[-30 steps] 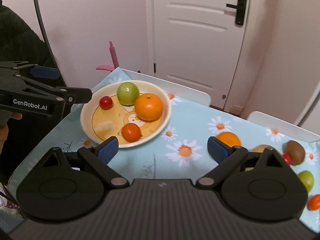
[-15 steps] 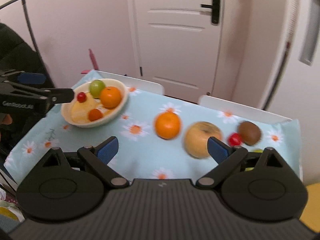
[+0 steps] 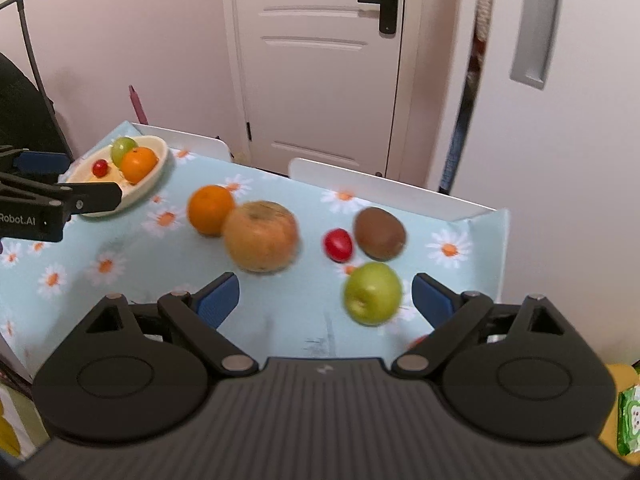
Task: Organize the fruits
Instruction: 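Move both tools back over the table toward the apple and kiwi, then grasp the large yellow apple with the left tool while the right tool grasps the green apple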
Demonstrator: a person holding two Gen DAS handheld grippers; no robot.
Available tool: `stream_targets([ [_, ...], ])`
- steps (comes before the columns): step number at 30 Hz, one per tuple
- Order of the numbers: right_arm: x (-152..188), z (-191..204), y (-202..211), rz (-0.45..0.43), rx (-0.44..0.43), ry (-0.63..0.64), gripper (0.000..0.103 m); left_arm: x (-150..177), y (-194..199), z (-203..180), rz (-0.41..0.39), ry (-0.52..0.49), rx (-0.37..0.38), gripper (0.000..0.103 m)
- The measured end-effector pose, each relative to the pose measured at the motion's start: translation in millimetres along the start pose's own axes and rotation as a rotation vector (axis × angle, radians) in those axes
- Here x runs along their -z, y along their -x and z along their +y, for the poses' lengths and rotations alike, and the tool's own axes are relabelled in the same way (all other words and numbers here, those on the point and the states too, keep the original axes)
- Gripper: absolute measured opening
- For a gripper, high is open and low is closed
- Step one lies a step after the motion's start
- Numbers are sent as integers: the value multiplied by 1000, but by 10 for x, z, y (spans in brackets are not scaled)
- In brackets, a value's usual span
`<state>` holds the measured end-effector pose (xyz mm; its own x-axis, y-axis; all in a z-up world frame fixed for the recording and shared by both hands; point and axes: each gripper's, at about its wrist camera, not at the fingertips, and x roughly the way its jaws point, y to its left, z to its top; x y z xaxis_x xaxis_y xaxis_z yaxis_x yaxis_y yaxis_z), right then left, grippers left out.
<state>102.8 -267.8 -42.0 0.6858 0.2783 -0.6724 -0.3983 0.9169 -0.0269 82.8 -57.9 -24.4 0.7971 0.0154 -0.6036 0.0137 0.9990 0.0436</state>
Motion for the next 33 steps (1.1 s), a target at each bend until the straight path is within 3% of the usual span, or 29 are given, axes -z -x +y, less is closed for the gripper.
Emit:
stream_targets([
  [14,231,-433,-507,15,-56,39,103,127,-856,-634,35,-7,41,100],
  [18,249,-447,-635,23,-79,54,98,137,-1059,-725,47,-10,40,95],
  [24,251,-454,-730,27,-98,56,93,149,-1213,-787,59,-6,45,93],
  [28,241,-452,-777,37,-107,64,86,164,-1279,-810,69,-13,27,80],
  [33,240,-465,-807,40,-108,60,82,173,-1270,-749,67,-1,33,79],
])
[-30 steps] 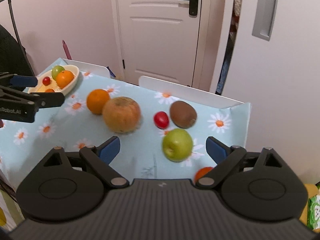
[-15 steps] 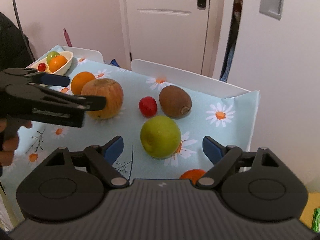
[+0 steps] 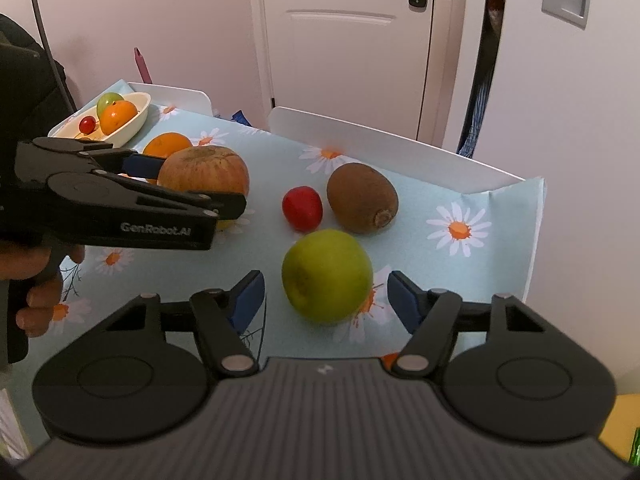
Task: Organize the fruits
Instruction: 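Grasp the large yellow apple with the left tool while the right tool grasps the green apple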
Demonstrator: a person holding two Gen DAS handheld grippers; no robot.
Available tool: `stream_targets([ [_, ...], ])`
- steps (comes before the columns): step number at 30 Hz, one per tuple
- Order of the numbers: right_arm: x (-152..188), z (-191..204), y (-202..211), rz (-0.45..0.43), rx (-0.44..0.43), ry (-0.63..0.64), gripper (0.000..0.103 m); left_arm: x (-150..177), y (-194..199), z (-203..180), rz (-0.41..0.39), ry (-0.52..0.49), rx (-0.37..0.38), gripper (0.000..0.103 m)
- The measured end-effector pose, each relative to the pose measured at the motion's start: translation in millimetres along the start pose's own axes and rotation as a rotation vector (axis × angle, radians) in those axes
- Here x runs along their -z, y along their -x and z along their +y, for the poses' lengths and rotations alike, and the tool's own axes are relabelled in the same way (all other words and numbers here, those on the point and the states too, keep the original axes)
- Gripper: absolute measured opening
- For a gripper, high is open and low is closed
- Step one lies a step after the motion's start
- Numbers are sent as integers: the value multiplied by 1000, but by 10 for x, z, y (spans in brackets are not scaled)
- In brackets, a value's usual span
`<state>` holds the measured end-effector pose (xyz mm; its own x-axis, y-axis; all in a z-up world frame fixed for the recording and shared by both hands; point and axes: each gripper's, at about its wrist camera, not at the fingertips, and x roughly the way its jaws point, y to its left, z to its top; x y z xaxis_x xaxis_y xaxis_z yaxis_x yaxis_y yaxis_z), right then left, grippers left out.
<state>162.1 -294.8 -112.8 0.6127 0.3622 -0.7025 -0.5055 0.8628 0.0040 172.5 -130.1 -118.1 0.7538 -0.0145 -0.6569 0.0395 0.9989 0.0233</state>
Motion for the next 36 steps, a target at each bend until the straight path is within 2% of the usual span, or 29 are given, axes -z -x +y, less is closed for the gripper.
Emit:
stream_targets([
  [16,-18,28,-63,7,8,-4,75,132,151,13,2,-44,-16,79],
  [21,-24,50,-91,6,29,3,68,174,210,29,1,-50,-17,79],
  [36,-143,311,149,-14,21,5,67,210,706,233,-53,-6,-33,79],
])
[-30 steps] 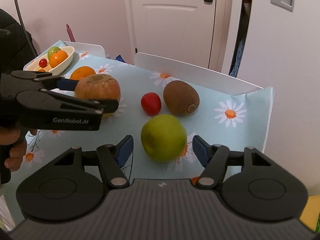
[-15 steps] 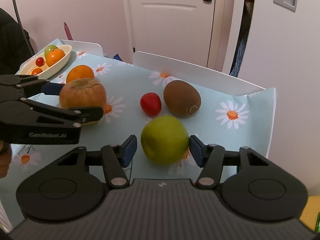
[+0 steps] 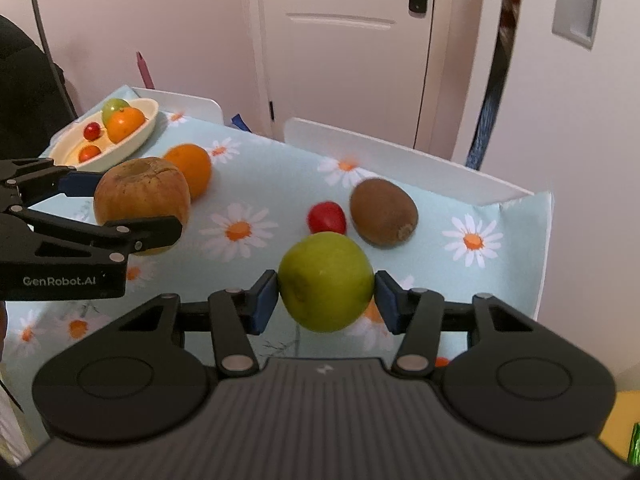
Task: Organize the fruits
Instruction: 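Grasp the large yellow apple with the left tool while the right tool grasps the green apple, then carry the yellow apple with the left tool to the bowl while the right tool carries the green apple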
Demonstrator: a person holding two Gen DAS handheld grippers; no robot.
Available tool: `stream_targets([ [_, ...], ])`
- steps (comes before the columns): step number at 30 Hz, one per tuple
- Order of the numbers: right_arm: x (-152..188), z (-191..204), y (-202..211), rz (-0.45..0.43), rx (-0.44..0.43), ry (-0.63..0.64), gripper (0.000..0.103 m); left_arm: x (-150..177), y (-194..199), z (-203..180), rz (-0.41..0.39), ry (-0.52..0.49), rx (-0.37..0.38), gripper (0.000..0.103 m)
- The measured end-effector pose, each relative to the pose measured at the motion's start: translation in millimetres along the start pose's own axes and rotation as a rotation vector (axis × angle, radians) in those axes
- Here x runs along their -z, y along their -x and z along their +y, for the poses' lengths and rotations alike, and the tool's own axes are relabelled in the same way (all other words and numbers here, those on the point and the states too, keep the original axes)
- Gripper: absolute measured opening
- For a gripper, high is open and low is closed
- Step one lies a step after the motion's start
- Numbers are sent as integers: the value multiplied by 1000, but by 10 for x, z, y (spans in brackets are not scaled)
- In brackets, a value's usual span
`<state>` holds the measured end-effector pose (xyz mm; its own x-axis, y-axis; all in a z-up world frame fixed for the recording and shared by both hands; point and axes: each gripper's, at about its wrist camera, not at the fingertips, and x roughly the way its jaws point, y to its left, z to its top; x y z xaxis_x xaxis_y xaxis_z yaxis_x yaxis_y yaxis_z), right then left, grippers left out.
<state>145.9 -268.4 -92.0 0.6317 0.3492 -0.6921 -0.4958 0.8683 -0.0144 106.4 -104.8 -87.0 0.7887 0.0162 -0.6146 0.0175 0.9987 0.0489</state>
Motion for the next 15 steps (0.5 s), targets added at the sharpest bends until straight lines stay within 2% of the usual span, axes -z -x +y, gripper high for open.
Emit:
stream_targets([
  [7,-195,280,191,-30,-13,9,67,-49,308,247,-42,39,-27,79],
  [15,-489,745,284,-61,-48,27,67,-109,641,708,-79,74,-61,79],
])
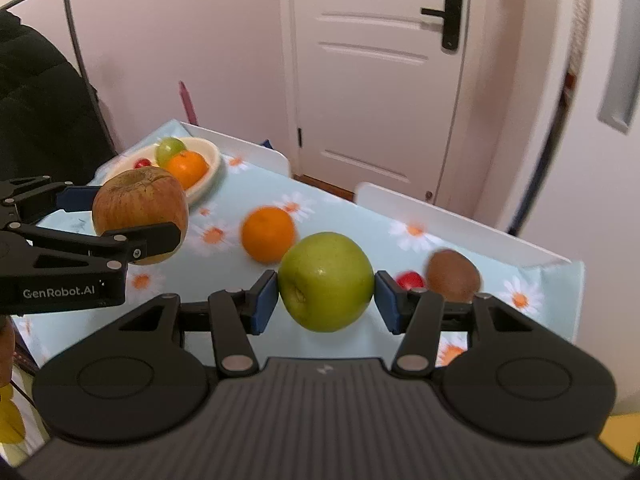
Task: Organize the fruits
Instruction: 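Carry the yellow apple with the left tool to the bowl while the right tool carries the green apple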
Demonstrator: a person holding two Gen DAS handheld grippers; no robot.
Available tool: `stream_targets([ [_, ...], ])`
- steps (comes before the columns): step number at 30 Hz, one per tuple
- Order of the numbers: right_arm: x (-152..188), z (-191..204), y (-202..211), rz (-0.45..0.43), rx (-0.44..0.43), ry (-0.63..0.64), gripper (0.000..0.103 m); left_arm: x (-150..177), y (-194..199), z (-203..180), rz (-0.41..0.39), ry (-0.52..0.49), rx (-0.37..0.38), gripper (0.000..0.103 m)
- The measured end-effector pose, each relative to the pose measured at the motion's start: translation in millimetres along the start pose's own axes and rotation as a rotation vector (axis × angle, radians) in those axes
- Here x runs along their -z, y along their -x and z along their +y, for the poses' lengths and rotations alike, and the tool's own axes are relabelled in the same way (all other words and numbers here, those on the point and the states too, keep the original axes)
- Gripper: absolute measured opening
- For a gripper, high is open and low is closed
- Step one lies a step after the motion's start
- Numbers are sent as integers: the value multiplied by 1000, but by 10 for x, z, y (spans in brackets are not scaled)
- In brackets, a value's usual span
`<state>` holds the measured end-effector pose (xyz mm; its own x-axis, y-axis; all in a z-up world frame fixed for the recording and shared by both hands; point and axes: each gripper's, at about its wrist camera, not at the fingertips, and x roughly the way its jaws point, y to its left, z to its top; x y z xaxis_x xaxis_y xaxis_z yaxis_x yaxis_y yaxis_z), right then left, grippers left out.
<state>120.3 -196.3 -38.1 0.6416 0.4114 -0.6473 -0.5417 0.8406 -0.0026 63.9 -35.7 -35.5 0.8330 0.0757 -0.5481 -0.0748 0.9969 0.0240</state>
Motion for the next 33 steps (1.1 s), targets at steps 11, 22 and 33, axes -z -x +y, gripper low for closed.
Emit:
stream_targets([
  [11,-442,725,-163,-20,-39,13,67,-120,133,806,-8,9,-44,79],
  [22,-743,1364,-570,-9,-36,-6,67,-130,-87,1601,18,-23,-35,79],
  [33,-837,1739,-987,26,22,-59,67,-19,-628,2128,69,-84,32,79],
])
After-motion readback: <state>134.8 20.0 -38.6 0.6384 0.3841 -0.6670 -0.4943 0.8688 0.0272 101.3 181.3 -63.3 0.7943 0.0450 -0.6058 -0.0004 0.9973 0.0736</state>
